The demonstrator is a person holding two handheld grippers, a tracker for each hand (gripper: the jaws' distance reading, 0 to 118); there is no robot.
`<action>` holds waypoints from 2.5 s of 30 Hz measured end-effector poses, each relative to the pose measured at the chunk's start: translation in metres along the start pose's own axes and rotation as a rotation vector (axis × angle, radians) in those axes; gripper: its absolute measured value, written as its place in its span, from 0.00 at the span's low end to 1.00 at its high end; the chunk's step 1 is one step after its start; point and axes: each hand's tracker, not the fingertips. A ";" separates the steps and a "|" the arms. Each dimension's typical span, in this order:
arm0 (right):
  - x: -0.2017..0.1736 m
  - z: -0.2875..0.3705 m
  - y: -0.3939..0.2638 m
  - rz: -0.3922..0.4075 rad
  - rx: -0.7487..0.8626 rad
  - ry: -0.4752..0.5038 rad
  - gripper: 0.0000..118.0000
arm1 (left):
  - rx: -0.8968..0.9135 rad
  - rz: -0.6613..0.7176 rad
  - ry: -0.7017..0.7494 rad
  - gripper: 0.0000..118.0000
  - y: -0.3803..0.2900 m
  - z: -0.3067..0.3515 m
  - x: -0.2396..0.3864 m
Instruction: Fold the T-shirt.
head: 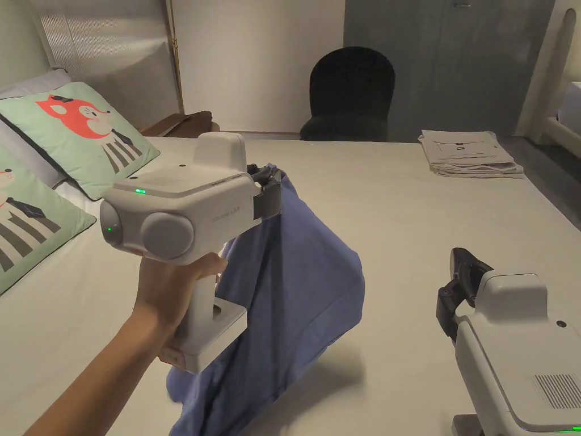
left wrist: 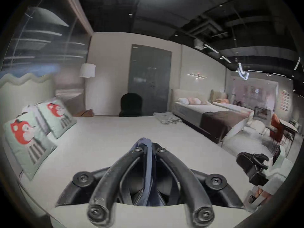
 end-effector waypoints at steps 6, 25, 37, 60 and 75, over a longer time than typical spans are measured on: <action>0.040 0.015 -0.008 0.013 -0.016 -0.094 0.00 | -0.046 0.004 -0.110 0.01 -0.019 -0.044 0.040; 0.054 0.014 -0.045 -0.018 -0.129 -0.137 0.00 | -0.699 0.088 -0.071 0.01 -0.245 -0.105 0.077; 0.038 0.012 -0.036 -0.009 -0.128 -0.099 0.00 | -0.534 0.192 -0.026 0.94 -0.179 -0.064 0.085; 0.016 0.014 0.003 -0.014 -0.020 -0.086 0.00 | 0.171 -0.088 0.417 0.66 -0.112 0.049 -0.007; 0.012 0.012 0.001 -0.010 -0.026 -0.081 0.00 | -0.090 0.008 0.406 0.00 -0.116 0.039 -0.026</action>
